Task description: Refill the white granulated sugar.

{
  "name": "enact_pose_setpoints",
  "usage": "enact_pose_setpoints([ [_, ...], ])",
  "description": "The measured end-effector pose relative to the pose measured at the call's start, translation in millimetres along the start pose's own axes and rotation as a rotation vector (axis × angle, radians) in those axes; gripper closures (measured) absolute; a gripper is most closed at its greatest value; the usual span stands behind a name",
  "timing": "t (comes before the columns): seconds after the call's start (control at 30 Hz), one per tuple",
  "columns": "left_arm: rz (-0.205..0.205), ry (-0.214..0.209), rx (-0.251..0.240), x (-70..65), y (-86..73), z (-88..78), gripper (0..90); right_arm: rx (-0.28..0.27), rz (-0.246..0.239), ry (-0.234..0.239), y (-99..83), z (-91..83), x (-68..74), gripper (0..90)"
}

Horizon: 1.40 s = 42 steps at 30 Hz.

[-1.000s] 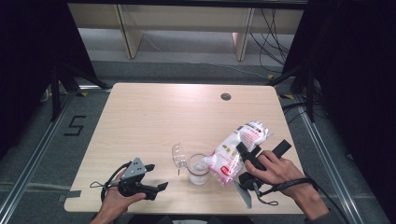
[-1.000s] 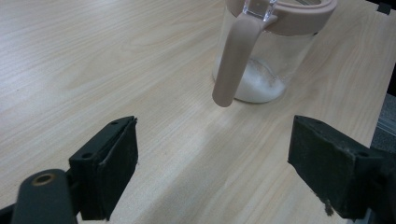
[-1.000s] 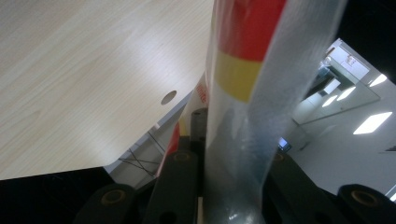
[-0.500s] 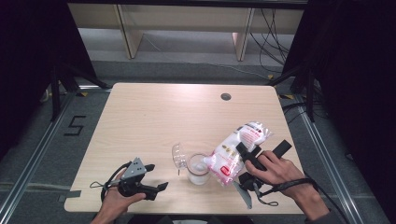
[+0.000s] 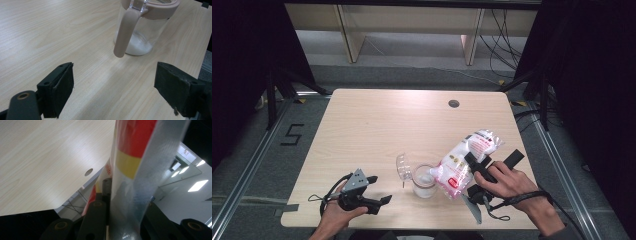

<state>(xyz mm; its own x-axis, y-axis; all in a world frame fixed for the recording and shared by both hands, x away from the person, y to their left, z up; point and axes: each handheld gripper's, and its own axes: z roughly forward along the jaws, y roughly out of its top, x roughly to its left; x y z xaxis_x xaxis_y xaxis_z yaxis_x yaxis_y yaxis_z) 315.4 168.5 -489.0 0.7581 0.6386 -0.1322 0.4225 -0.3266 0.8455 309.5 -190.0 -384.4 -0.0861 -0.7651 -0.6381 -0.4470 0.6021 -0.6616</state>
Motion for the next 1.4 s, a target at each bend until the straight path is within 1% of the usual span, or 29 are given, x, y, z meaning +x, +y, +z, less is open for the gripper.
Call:
enact_pose_setpoints([
  [0.03,-0.006,0.004,-0.001,-0.4,-0.3,0.2,15.5,0.001,-0.001,0.0,-0.1,-0.2,0.2,82.6],
  [0.1,0.0,-0.002,-0.005,0.0,-0.3,0.9,15.5,0.004,-0.004,-0.009,-0.5,-1.0,0.5,82.6],
  [0.13,0.011,-0.003,-0.006,0.4,-0.1,0.9,15.5,0.004,-0.002,-0.004,-1.1,-1.6,0.2,82.6],
  [0.17,0.033,0.007,0.014,1.8,0.2,-0.3,15.5,0.004,-0.002,-0.004,-1.1,-1.6,0.2,82.6],
  [0.2,0.01,0.002,-0.001,0.1,0.1,0.3,15.5,0.006,-0.002,-0.001,-1.6,-2.0,0.7,82.7],
  [0.23,0.01,0.002,-0.001,0.1,0.1,0.3,15.5,0.006,-0.002,-0.001,-1.6,-2.0,0.7,82.7],
  [0.27,-0.008,0.004,-0.002,-0.9,-0.3,0.4,15.5,0.007,-0.002,0.001,-1.7,-2.3,0.9,82.7],
  [0.3,0.001,0.004,-0.001,-0.4,-0.2,0.4,15.5,0.006,-0.003,0.001,-1.9,-2.5,1.1,82.6],
  [0.37,-0.006,0.004,-0.001,-0.8,-0.2,0.3,15.5,0.007,-0.002,0.001,-2.2,-2.6,2.0,82.7],
  [0.4,-0.004,0.001,0.0,-0.2,0.0,0.3,15.5,0.007,-0.002,0.001,-2.2,-2.6,2.0,82.7],
  [0.43,0.019,0.0,-0.008,1.0,0.0,0.7,15.5,0.004,-0.005,0.005,-2.5,-2.2,2.4,82.7],
  [0.5,0.011,0.001,-0.008,0.3,0.0,0.8,15.5,0.008,-0.005,0.001,-2.5,-2.2,2.8,82.7],
  [0.53,0.011,-0.002,-0.006,0.4,0.0,0.9,15.5,0.004,-0.004,0.009,-2.8,-2.1,2.5,82.7],
  [0.6,0.031,0.004,0.014,1.7,0.2,0.0,15.5,0.005,-0.005,0.007,-2.6,-2.3,2.6,82.7],
  [0.7,0.02,0.006,0.013,1.1,0.1,0.1,15.5,0.003,-0.01,0.008,-2.3,-2.7,2.2,82.7],
  [0.73,-0.003,0.005,-0.001,-0.4,-0.2,0.4,15.5,0.004,-0.011,0.007,-2.3,-2.5,1.7,82.7],
  [0.83,0.001,0.005,-0.001,-0.1,-0.2,0.2,15.5,0.008,-0.006,0.004,-2.4,-2.3,1.4,82.7],
  [0.9,-0.005,0.0,-0.005,-0.4,-0.3,0.9,15.5,0.003,-0.011,0.006,-2.3,-1.5,0.9,82.7],
  [0.93,0.002,0.003,0.001,0.0,-0.3,0.7,15.5,-0.003,-0.03,0.005,-1.8,-1.0,-0.8,82.7],
  [0.97,0.015,0.008,0.016,0.9,-0.1,-0.1,15.5,-0.003,-0.031,0.005,-1.7,-1.1,-0.9,82.7],
  [1.0,0.015,0.008,0.016,0.9,-0.1,-0.1,15.5,-0.001,-0.025,0.005,-1.7,-1.1,-0.5,82.7],
  [1.03,-0.002,0.006,0.0,-0.4,-0.3,0.5,15.5,-0.001,-0.025,0.005,-1.7,-1.1,-0.5,82.7],
  [1.07,0.004,0.0,0.002,0.4,0.2,-0.1,15.5,0.004,-0.02,0.007,-1.5,-1.3,-0.6,82.7],
  [1.13,-0.004,0.001,0.002,0.0,0.1,-0.2,15.5,0.005,-0.022,0.004,-1.3,-0.7,-0.9,82.7],
  [1.23,-0.002,0.004,-0.001,-0.4,-0.3,0.3,15.5,0.002,-0.024,0.008,-0.5,-0.3,-0.6,82.8],
  [1.27,0.014,0.008,0.017,1.0,-0.2,-0.1,15.5,0.0,-0.019,0.009,-0.3,-0.3,-0.3,82.7],
  [1.3,0.014,0.008,0.017,1.0,-0.2,-0.1,15.5,0.0,-0.019,0.009,-0.3,-0.3,-0.3,82.7],
  [1.37,0.008,0.012,0.012,0.2,-0.1,0.1,15.5,-0.003,-0.026,0.009,-0.3,0.3,0.2,82.7],
  [1.4,-0.007,0.005,-0.001,-0.6,-0.3,0.2,15.5,-0.001,-0.022,0.01,-0.5,0.3,0.5,82.8],
])
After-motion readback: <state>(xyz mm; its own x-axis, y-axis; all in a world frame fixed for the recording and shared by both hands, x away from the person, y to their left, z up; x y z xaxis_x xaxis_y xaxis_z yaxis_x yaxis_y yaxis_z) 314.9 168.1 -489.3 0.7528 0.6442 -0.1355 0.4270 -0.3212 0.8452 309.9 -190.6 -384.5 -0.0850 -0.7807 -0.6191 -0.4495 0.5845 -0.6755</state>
